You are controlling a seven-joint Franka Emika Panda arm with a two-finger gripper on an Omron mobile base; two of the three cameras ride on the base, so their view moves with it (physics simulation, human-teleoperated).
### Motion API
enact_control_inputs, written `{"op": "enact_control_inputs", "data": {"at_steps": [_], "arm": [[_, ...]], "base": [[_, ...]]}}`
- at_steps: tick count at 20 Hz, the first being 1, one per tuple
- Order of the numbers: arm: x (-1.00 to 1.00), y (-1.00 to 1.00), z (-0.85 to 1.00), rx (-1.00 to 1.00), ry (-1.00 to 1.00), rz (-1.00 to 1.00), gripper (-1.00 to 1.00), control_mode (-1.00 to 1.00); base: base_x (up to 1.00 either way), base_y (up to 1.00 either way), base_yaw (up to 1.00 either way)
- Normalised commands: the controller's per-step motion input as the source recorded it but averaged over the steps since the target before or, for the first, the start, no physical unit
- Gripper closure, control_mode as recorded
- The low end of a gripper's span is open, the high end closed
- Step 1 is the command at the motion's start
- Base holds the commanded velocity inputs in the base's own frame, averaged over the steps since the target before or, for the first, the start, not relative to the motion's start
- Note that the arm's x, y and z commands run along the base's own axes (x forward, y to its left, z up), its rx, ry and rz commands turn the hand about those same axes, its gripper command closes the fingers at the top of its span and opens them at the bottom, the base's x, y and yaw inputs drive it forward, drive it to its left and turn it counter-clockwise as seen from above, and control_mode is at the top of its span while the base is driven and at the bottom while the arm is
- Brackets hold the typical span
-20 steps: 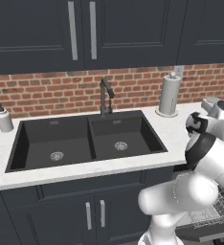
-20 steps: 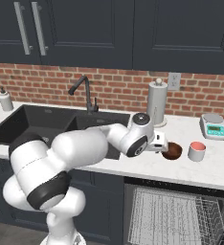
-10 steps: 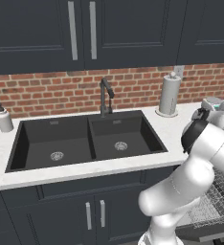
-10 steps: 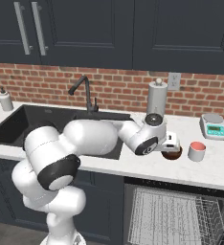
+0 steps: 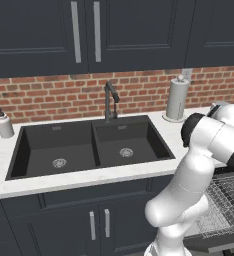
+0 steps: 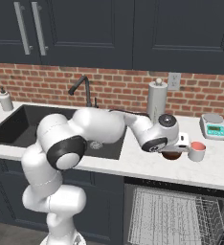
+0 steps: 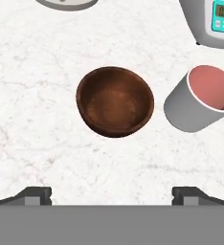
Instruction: Pick up the cup and bowl from the counter, place them in the dishwasher, and close the dishwasher door.
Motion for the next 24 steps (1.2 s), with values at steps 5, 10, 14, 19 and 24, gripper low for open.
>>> {"op": "enact_control_inputs", "data": {"at_steps": [5,10,14,19,24], "arm": [[0.16,-0.18,-0.02,0.00,0.00,0.00,-1.00,-1.00],[0.26,-0.25,-0.01,0.00,0.00,0.02,-1.00,-1.00],[0.18,-0.24,0.00,0.00,0.00,0.04,-1.00,-1.00],[0.07,-0.25,0.00,0.00,0.00,0.03,-1.00,-1.00],[0.17,-0.06,-0.01,0.00,0.00,0.00,-1.00,-1.00]], "base": [[0.00,0.00,0.00],[0.00,0.00,0.00],[0.00,0.00,0.00],[0.00,0.00,0.00],[0.00,0.00,0.00]]}}
